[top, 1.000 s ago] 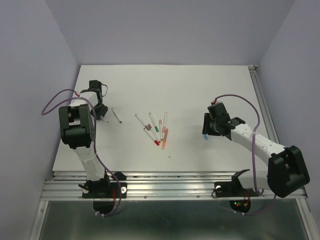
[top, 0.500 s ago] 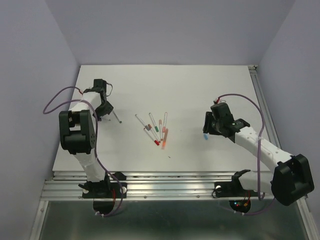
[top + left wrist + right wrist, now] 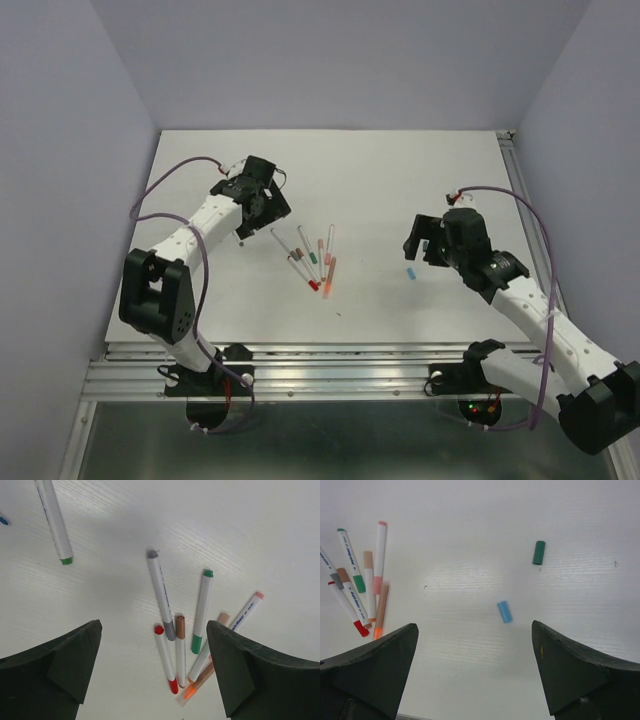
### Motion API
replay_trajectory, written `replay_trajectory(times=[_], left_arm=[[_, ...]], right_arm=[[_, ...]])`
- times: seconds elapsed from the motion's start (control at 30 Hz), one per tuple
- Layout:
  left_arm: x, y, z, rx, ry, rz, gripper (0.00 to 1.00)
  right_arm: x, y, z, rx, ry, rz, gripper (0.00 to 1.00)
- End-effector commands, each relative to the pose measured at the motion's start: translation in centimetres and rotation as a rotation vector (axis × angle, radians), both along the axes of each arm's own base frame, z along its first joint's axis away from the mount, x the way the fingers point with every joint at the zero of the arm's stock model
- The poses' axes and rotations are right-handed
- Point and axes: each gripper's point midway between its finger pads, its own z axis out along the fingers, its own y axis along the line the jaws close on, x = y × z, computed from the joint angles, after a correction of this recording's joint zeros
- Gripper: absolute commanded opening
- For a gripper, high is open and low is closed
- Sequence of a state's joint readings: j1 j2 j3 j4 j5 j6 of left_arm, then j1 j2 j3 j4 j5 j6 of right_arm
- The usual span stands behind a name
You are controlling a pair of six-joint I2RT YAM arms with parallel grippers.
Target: Open the pen caps
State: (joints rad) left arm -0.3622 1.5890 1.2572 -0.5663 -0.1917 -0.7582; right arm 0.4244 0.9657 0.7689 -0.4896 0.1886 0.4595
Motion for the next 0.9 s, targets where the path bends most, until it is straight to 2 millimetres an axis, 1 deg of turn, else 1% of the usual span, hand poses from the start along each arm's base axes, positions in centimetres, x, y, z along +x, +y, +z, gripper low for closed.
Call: replay_trajectory(times=[0.0,0.1,0.13,0.2,0.23,0.3,0.33,0.43,0.47,0.6,0.67,0.7,0.73,0.83,0.87], left_arm=[[-0.7,-0.8,-1.5,-0.003,0.045,0.045,0.96],[-0.4,-2.1,-2.4,-0.009,0.076,0.044,0.94],[-0.3,-2.7,-3.0,-0.001,0.096,0.042,0.93],[-0.2,-3.0,-3.7,0.011,0.114,0.049,0.9],[-0.1,-3.2,-4.4,0.025,0.137,0.048,0.88],[0.1,-3.1,-5.1,0.05,0.158,0.059,0.84],[0.2,-3.0,-5.7,0.07,0.177,0.067,0.83],[0.4,-3.1,-6.6,0.08,0.2,0.071,0.77],[0.4,-3.0,-7.0,0.084,0.209,0.074,0.72],[0.3,-2.9,-7.7,0.099,0.226,0.076,0.69],[-0.1,-2.7,-8.6,0.113,0.246,0.082,0.66],[-0.2,-2.5,-8.9,0.119,0.253,0.085,0.66],[-0.6,-2.4,-9.5,0.126,0.269,0.087,0.66],[-0.9,-2.4,-10.5,0.128,0.284,0.085,0.66],[-1.0,-2.3,-10.8,0.129,0.292,0.086,0.63]], right_arm=[[-0.1,-0.7,1.2,-0.003,-0.065,-0.012,1.0],[-0.2,-0.9,1.1,-0.004,-0.071,-0.021,1.0],[-0.2,-1.0,0.9,-0.006,-0.071,-0.026,1.0],[-0.3,-1.2,0.6,-0.013,-0.061,-0.033,1.0],[-0.3,-1.2,0.6,-0.013,-0.059,-0.039,1.0],[-0.4,-1.4,0.4,-0.019,-0.048,-0.047,1.0],[-0.4,-1.4,0.4,-0.018,-0.049,-0.049,1.0],[-0.4,-1.4,0.4,-0.017,-0.051,-0.05,1.0],[-0.4,-1.5,0.4,-0.017,-0.054,-0.053,1.0],[-0.4,-1.7,0.5,-0.018,-0.057,-0.06,1.0],[-0.5,-1.6,0.4,-0.017,-0.055,-0.062,1.0],[-0.5,-1.7,0.4,-0.018,-0.054,-0.064,1.0],[-0.5,-1.7,0.4,-0.018,-0.056,-0.065,1.0],[-0.4,-1.8,0.5,-0.02,-0.06,-0.071,1.0],[-0.5,-1.8,0.5,-0.019,-0.062,-0.07,1.0]])
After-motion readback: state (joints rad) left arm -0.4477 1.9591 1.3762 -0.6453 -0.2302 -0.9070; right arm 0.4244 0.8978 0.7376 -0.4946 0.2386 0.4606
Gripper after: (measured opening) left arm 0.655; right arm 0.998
